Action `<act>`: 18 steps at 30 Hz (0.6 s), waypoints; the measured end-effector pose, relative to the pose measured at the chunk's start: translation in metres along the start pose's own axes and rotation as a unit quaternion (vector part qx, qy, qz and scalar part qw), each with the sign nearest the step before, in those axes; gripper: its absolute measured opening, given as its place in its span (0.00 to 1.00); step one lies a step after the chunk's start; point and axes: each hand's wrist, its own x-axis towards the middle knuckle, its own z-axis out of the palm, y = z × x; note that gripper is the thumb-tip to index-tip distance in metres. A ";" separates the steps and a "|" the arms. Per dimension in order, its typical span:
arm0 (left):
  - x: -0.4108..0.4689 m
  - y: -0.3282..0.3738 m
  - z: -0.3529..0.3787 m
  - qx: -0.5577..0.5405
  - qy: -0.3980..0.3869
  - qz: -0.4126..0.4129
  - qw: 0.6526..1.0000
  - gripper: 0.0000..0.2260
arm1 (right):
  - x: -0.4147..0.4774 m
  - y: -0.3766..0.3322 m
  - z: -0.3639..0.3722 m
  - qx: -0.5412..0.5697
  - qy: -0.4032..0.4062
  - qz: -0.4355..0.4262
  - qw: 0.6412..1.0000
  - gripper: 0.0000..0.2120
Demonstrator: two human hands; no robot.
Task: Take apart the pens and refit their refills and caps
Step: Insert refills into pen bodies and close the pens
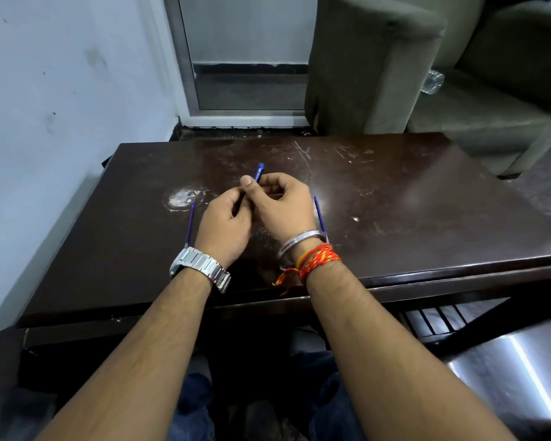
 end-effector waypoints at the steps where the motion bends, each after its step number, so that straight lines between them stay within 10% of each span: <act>1: 0.000 0.000 0.001 0.000 -0.003 0.008 1.000 0.12 | 0.000 0.000 0.000 -0.002 0.002 -0.003 1.000 0.09; 18: -0.005 0.002 -0.002 0.007 -0.028 -0.062 0.998 0.08 | 0.013 -0.012 -0.015 0.138 0.101 0.000 0.985 0.07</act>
